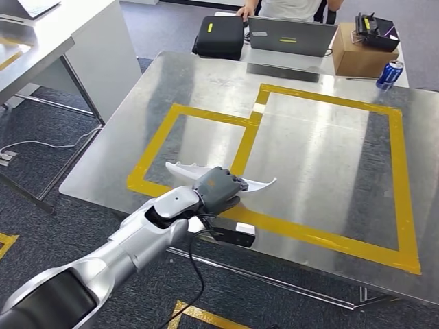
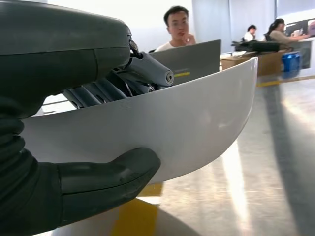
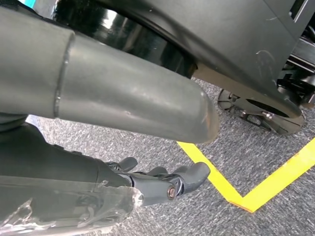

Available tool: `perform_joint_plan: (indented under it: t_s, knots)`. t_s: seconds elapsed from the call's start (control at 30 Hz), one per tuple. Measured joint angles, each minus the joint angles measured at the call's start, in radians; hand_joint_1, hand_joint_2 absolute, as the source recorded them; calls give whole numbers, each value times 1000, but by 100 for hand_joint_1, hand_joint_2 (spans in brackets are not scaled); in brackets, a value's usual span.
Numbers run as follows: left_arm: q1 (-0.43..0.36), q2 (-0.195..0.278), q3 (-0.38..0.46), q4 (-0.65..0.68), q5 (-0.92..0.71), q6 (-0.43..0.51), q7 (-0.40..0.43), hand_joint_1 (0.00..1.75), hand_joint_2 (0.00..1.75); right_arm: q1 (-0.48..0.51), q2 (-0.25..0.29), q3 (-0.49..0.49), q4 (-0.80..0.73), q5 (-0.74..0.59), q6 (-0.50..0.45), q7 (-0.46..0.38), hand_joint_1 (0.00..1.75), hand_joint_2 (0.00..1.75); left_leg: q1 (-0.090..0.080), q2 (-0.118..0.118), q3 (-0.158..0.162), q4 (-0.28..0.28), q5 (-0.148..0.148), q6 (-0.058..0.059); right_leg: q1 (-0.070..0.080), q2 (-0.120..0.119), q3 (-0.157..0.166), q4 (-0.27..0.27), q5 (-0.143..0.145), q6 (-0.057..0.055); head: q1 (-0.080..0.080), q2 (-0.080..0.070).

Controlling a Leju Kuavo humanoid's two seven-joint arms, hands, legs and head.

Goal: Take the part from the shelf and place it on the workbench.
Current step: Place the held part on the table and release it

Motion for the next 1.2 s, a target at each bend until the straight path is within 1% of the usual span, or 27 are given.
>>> perform_joint_plan:
  t_s: [0.13,0.27,0.33,0.67,0.8,0.93,1.03,1.07,1.13,1.2]
  knots:
    - [-24,23,-8,24,-40,16,60,0,175,0,0,-6,0,1,7,0,0,0,0,0,0,0,0,0,0,0,0,0,0,0,0,0]
    - [-43,33,-24,52,-123,32,140,0,175,0,-1,-12,0,4,7,-4,0,0,0,0,0,0,0,0,0,0,0,0,0,0,0,0]
    - [-51,38,-33,66,-153,34,166,0,175,0,-1,-17,0,5,7,-6,0,0,0,0,0,0,0,0,0,0,0,0,0,0,0,0]
    - [-65,49,-58,94,-163,36,175,0,175,0,-1,-25,0,6,7,-8,0,0,0,0,0,0,0,0,0,0,0,0,0,0,0,0]
    - [-66,50,-63,100,-167,32,181,0,0,0,-1,-25,0,6,7,-8,0,0,0,0,0,0,0,0,0,0,0,0,0,0,0,0]
    - [-75,50,-69,118,-198,-18,217,0,0,0,-1,-27,0,5,7,-7,0,0,0,0,0,0,0,0,0,0,0,0,0,0,0,0]
    - [-80,49,-70,135,-188,-28,210,0,0,0,-2,-32,0,4,10,-5,0,0,0,0,0,0,0,0,0,0,0,0,0,0,0,0]
    - [-81,47,-67,138,-169,-29,193,0,0,0,-2,-35,0,3,15,-5,0,0,0,0,0,0,0,0,0,0,0,0,0,0,0,0]
    - [-81,41,-47,139,-88,-42,125,0,0,0,-5,-41,0,4,26,-7,0,0,0,0,0,1,0,0,0,0,0,0,0,0,0,0]
    - [-73,32,-5,119,76,-103,4,0,0,1,-8,-47,0,4,33,-13,0,0,0,0,0,1,0,0,0,0,0,0,0,0,0,0]
